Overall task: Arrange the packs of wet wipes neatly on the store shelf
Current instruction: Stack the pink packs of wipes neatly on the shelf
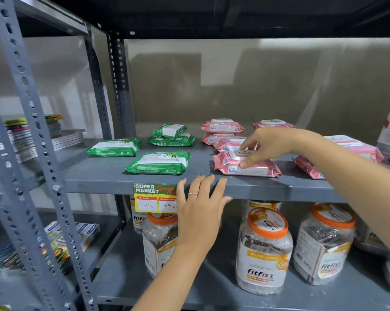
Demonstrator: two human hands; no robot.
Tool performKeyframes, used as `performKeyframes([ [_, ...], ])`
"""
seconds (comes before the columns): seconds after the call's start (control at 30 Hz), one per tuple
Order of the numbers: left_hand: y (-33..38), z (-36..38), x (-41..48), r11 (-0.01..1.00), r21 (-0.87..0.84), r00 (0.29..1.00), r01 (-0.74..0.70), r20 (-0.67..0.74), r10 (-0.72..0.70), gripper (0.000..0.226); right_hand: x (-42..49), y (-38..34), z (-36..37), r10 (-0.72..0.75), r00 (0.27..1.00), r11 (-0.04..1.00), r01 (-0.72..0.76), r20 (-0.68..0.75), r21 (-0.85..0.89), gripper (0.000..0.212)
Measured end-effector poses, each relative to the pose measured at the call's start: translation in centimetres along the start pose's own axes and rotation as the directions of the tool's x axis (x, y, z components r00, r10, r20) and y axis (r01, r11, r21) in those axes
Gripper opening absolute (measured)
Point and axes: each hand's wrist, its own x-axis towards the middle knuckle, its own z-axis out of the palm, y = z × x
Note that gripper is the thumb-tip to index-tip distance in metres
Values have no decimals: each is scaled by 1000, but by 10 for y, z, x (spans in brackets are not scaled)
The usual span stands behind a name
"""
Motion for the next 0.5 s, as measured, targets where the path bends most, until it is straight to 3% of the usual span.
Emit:
performKeyframes([
  [0.33,0,-3,1,1000,3,1000,6,29,-6,38,6,1,-1,5,1000,999,-5,10,-40,80],
  [0.5,0,-4,1,1000,6,999,13,41,-13,38,10,8,-13,18,993,1000,-15,116,-22,97],
])
